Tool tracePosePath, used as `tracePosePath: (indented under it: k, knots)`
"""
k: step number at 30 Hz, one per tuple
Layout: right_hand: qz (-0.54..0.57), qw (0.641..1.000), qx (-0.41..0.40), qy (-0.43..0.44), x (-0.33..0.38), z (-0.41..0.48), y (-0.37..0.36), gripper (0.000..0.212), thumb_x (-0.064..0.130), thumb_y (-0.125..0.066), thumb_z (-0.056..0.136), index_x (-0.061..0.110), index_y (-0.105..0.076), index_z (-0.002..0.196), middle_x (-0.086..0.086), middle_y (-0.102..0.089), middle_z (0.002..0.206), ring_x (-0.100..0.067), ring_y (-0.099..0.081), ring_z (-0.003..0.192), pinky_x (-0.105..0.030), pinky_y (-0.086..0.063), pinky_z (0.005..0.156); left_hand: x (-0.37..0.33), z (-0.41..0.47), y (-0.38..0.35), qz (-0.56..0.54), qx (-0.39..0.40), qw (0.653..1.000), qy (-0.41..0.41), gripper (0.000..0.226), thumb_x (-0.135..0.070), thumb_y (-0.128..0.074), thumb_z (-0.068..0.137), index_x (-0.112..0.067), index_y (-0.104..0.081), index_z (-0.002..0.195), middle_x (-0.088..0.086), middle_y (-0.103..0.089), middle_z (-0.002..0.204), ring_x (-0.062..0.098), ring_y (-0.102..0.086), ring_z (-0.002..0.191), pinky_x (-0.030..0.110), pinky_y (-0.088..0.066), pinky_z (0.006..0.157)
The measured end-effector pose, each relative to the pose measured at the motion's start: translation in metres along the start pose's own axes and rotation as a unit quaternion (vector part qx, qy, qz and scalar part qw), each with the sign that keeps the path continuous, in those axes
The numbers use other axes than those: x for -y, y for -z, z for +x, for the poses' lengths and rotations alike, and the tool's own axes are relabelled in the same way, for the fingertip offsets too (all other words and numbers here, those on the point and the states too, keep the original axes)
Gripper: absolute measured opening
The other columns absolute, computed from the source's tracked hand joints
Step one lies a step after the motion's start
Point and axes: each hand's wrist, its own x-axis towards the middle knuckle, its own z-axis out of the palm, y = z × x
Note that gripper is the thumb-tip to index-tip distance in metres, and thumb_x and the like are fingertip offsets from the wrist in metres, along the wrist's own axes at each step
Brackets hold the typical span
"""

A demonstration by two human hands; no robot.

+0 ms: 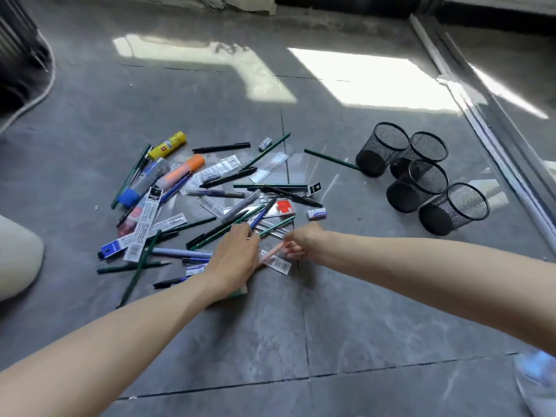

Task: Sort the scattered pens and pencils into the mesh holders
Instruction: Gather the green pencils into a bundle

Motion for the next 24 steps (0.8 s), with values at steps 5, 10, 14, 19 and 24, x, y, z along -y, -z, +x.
tracePosePath:
  k: [5, 10, 14, 19, 24]
  knots:
    - [0.048, 0.998, 0.026, 0.008, -0.007, -0.006, 0.006, 0.025, 0.016, -0.050, 0.098, -0.008, -0.056, 0.096, -0.023, -0.067, 0.074, -0.009, -0.058, 0.035, -0.020, -0.051, 0.039, -0.006, 0.004, -0.002, -0.013, 0.005, 1.000, 0.009, 0.014, -0.019, -0.059, 0.084, -0.006, -0.062, 0.089, 0.014, -0.053, 0.095, 0.033, -0.050, 0.092, 0.040, -0.039, 0.069]
    - [0.067, 0.998, -0.004, 0.021, -0.015, -0.004, 0.015, 0.034, 0.031, -0.042, 0.101, 0.000, -0.050, 0.088, -0.016, -0.053, 0.062, -0.014, -0.053, 0.035, -0.018, -0.044, 0.036, -0.010, 0.003, 0.002, 0.035, 0.018, 0.997, 0.060, 0.019, -0.004, -0.051, 0.083, -0.012, -0.051, 0.100, 0.008, -0.049, 0.104, 0.030, -0.048, 0.096, 0.033, -0.029, 0.069]
    - [0.023, 0.999, -0.020, 0.019, -0.018, -0.004, 0.019, 0.022, 0.021, -0.041, 0.099, 0.005, -0.050, 0.086, -0.017, -0.049, 0.058, -0.012, -0.041, 0.029, -0.013, -0.030, 0.035, -0.005, 0.006, 0.004, 0.049, 0.054, 0.993, 0.097, 0.020, -0.001, -0.047, 0.087, -0.011, -0.050, 0.104, 0.010, -0.051, 0.107, 0.031, -0.050, 0.098, 0.035, -0.031, 0.068]
    - [0.049, 0.996, 0.063, 0.028, -0.006, -0.012, 0.020, 0.031, 0.036, -0.044, 0.098, 0.005, -0.052, 0.100, -0.013, -0.057, 0.068, -0.012, -0.057, 0.043, -0.021, -0.046, 0.044, -0.016, 0.006, 0.008, -0.095, 0.007, 0.981, 0.167, 0.012, -0.023, -0.044, 0.096, -0.012, -0.047, 0.100, 0.008, -0.052, 0.104, 0.032, -0.053, 0.094, 0.040, -0.040, 0.073]
    - [0.113, 0.988, 0.096, 0.048, 0.004, -0.018, 0.009, 0.035, 0.038, -0.040, 0.100, 0.010, -0.055, 0.088, -0.011, -0.056, 0.076, -0.020, -0.058, 0.066, -0.027, -0.050, 0.059, -0.034, -0.002, 0.014, -0.205, 0.078, 0.974, 0.054, 0.018, -0.035, -0.047, 0.094, -0.020, -0.051, 0.102, 0.003, -0.060, 0.103, 0.025, -0.056, 0.096, 0.037, -0.044, 0.075]
